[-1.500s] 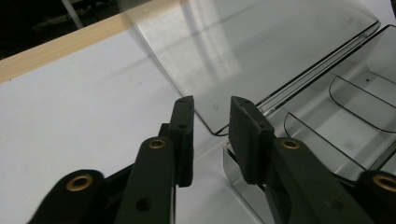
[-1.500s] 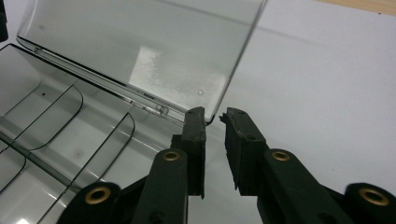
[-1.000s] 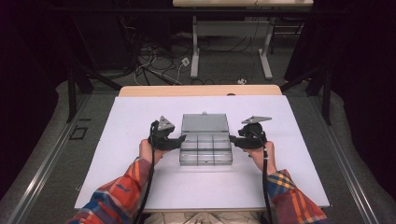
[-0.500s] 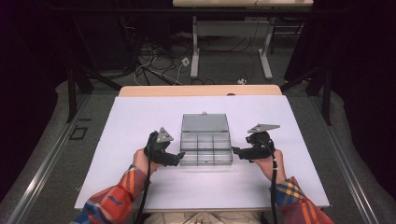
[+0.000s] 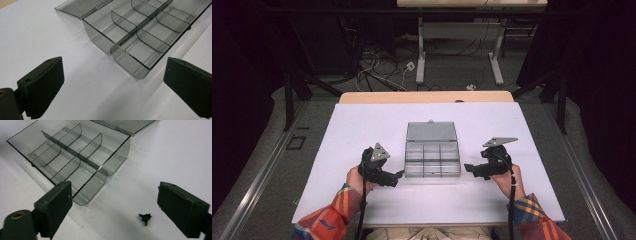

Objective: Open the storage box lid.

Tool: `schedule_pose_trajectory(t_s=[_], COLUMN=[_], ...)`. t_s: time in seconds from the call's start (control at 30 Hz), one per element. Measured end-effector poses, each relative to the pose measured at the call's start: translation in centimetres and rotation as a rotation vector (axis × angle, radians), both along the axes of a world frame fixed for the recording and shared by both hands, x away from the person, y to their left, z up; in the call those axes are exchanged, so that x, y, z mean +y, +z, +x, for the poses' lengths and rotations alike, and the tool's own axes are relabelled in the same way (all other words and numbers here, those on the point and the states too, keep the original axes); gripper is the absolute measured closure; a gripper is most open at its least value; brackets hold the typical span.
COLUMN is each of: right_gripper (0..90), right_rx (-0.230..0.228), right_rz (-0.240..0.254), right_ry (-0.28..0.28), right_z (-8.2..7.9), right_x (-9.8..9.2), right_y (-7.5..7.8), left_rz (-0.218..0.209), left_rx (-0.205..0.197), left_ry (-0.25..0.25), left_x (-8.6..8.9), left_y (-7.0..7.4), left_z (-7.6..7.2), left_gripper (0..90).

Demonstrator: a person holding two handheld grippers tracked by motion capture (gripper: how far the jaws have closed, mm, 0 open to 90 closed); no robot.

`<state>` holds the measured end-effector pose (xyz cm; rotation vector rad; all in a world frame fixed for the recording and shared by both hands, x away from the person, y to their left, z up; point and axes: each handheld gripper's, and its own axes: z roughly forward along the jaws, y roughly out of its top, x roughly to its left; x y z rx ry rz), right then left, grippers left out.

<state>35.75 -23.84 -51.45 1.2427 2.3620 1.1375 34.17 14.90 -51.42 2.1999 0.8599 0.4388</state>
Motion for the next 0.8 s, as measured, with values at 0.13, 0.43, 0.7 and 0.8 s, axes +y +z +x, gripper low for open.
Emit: schedule_pose_trajectory(t_s=[0.13, 0.43, 0.7, 0.8], right_gripper=[6.5, 2.3, 2.0, 1.6], right_rx=[0.015, 0.014, 0.032, 0.043], right_rz=[-0.003, 0.001, -0.022, -0.024], right_ry=[0.013, 0.030, 0.021, 0.022], right_z=[-0.1, -0.2, 0.2, 0.4], right_x=[0.0, -1.0, -1.5, -1.6], right_y=[-0.2, -0.7, -1.3, -1.4], left_rz=[0.001, 0.007, 0.010, 0.015], left_rx=[0.019, 0.055, 0.077, 0.071], left_ry=[-0.002, 0.001, -0.009, -0.013], left_x=[0.2, 1.2, 1.0, 1.1], left_y=[-0.3, -0.4, -0.8, -0.7], left_z=[-0.1, -1.0, -0.7, -0.7], left_gripper=[0.9, 0.2, 0.1, 0.1])
